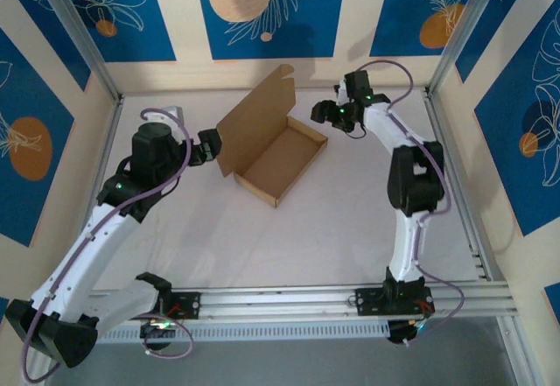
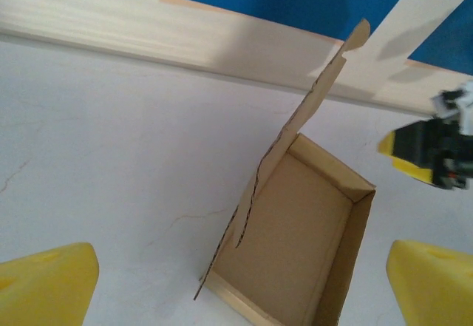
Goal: Fold the paper box
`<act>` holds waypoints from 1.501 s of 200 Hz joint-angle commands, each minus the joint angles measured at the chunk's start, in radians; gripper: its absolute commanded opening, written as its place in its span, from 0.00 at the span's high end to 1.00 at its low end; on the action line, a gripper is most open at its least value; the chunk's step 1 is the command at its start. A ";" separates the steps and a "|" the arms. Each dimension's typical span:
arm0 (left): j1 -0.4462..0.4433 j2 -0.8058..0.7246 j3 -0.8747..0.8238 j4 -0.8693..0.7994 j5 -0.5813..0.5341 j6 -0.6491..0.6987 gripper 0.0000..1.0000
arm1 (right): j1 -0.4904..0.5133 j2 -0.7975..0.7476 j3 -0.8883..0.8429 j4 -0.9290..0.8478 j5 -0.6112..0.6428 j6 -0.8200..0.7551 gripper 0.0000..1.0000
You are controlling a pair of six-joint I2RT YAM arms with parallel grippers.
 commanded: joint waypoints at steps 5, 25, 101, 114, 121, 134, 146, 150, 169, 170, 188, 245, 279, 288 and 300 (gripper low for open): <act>0.006 -0.020 -0.027 0.050 0.038 -0.001 0.00 | 0.008 0.127 0.135 -0.163 -0.068 -0.123 0.25; 0.005 -0.018 -0.034 0.064 0.036 0.012 0.00 | 0.015 0.194 0.206 -0.181 -0.110 -0.136 0.26; 0.005 -0.016 -0.035 0.097 0.045 0.012 0.00 | 0.103 0.078 -0.015 -0.139 0.003 -0.091 0.41; 0.005 -0.025 -0.033 0.090 0.041 0.012 0.00 | 0.120 0.000 -0.133 -0.089 0.040 -0.054 0.43; 0.004 -0.031 -0.033 0.086 0.037 0.016 0.00 | 0.133 -0.035 -0.195 -0.064 0.055 -0.039 0.44; 0.004 -0.042 -0.031 0.074 0.026 0.021 0.00 | 0.165 -0.109 -0.301 -0.036 0.123 -0.005 0.48; 0.003 -0.048 -0.030 0.063 0.024 0.025 0.00 | 0.196 -0.171 -0.396 -0.010 0.165 0.023 0.52; 0.003 -0.050 -0.030 0.060 0.026 0.026 0.00 | 0.206 -0.191 -0.424 -0.008 0.183 0.043 0.54; 0.000 -0.049 -0.034 0.041 0.024 0.036 0.00 | 0.250 -0.273 -0.558 0.010 0.249 0.135 0.56; 0.000 -0.048 -0.034 0.041 0.024 0.037 0.00 | 0.253 -0.278 -0.566 0.010 0.252 0.141 0.56; -0.003 -0.035 -0.039 0.014 0.012 0.062 0.00 | 0.302 -0.366 -0.696 0.045 0.301 0.246 0.56; -0.048 -0.002 -0.059 -0.021 0.009 0.112 0.00 | 0.353 -0.629 -0.877 0.099 0.391 0.343 0.47; -0.063 0.020 -0.053 -0.031 -0.015 0.146 0.00 | 0.333 -0.752 -0.807 0.000 0.366 0.220 0.40; -0.063 0.033 -0.057 -0.019 -0.027 0.148 0.00 | 0.311 -0.787 -0.785 -0.031 0.359 0.213 0.39; -0.063 0.056 -0.059 0.002 -0.047 0.149 0.00 | 0.260 -0.830 -0.766 -0.059 0.321 0.209 0.39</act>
